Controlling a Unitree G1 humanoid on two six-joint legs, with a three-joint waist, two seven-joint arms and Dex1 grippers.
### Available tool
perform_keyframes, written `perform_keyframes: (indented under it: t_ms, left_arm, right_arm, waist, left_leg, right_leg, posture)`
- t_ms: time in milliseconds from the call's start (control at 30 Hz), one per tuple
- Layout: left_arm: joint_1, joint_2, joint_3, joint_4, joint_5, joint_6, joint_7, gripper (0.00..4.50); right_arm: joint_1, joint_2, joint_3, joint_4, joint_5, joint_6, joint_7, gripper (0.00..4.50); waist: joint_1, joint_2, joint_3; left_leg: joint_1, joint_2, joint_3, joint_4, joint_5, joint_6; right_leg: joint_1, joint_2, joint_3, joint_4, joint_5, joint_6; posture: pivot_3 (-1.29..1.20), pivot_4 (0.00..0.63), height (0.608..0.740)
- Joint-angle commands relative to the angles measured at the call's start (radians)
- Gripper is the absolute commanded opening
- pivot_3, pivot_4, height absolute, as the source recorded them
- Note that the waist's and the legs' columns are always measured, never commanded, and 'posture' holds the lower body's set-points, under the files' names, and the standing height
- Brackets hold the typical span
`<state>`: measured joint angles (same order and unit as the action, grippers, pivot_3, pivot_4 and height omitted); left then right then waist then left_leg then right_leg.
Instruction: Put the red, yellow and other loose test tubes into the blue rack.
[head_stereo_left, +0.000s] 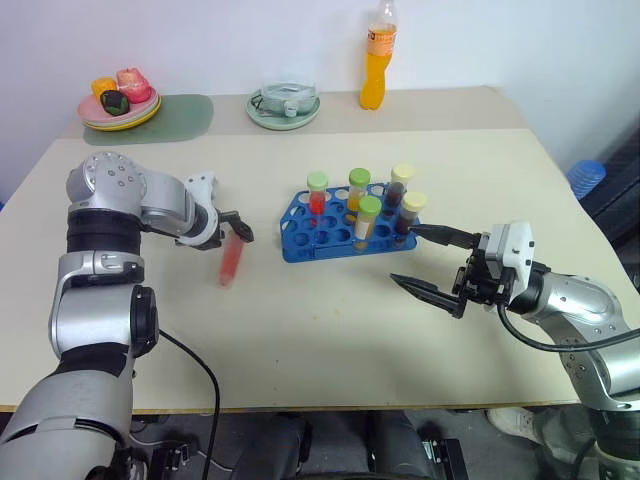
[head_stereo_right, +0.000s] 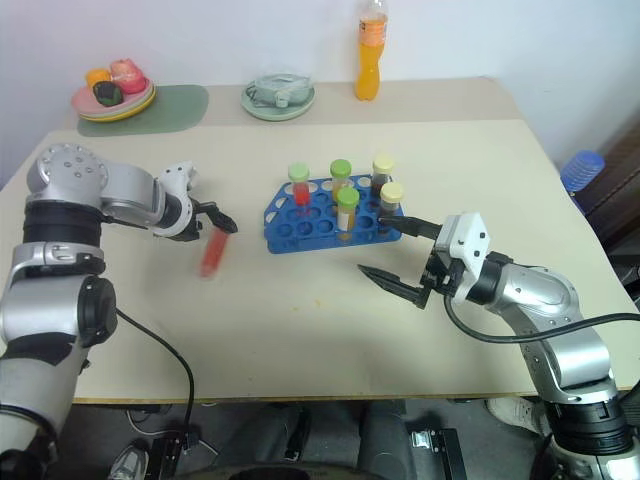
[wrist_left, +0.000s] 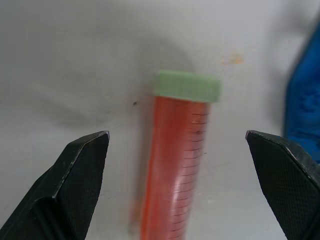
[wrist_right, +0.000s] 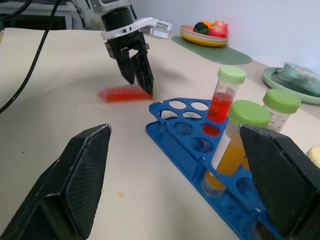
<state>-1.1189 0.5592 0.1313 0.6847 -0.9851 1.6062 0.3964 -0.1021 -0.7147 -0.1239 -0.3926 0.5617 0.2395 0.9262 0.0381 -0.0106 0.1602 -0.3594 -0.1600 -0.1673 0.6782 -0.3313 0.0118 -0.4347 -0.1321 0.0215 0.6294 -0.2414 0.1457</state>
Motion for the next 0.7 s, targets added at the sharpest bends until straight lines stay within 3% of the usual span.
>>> perform_keyframes:
  t_ms: [33,133,333,567,700]
  left_arm:
    - [-0.031,-0.016,0.025,0.018,0.028,0.008,0.04,4.5]
    - [-0.028,-0.04,0.059,0.011,0.066,0.008,0.068,3.7]
    - [-0.011,-0.089,0.14,-0.005,0.117,0.008,0.115,0.87]
    - [0.047,-0.09,0.145,-0.103,0.099,0.008,0.126,0.77]
    - [0.194,-0.044,0.13,-0.471,0.086,-0.02,-0.012,0.77]
  right_arm:
    - [0.011,0.004,-0.027,-0.048,-0.001,-0.022,-0.004,4.19]
    - [0.018,0.005,-0.028,-0.05,-0.002,-0.024,-0.006,4.23]
    - [0.024,0.007,-0.027,-0.054,-0.004,-0.023,-0.012,4.23]
    - [0.02,0.007,-0.022,-0.044,-0.007,-0.027,-0.012,4.23]
    - [0.016,0.008,-0.017,-0.036,-0.009,-0.029,-0.009,4.23]
  waist:
    - [0.002,0.0,0.0]
    - [0.001,0.0,0.0]
    - [0.0,0.0,0.0]
    - [0.0,0.0,0.0]
    - [-0.005,0.0,0.0]
  left_leg:
    - [0.0,0.0,0.0,0.0,0.0,0.0]
    - [0.0,0.0,0.0,0.001,0.0,0.0]
    - [0.0,0.0,0.0,0.001,0.0,0.0]
    - [0.0,0.0,0.0,0.001,0.0,0.0]
    - [0.0,0.0,0.0,0.001,0.0,0.0]
  right_leg:
    - [0.0,0.0,0.0,0.0,0.0,0.0]
    - [0.0,0.0,0.0,0.0,0.0,0.0]
    - [0.0,0.0,0.0,0.0,0.0,0.0]
    - [0.0,0.0,0.0,0.001,0.0,0.0]
    - [0.0,0.0,0.0,0.001,0.0,0.0]
  posture:
    - [0.0,0.15,0.74]
    - [0.0,0.15,0.74]
    - [0.0,0.15,0.74]
    - [0.0,0.15,0.74]
    - [0.0,0.15,0.74]
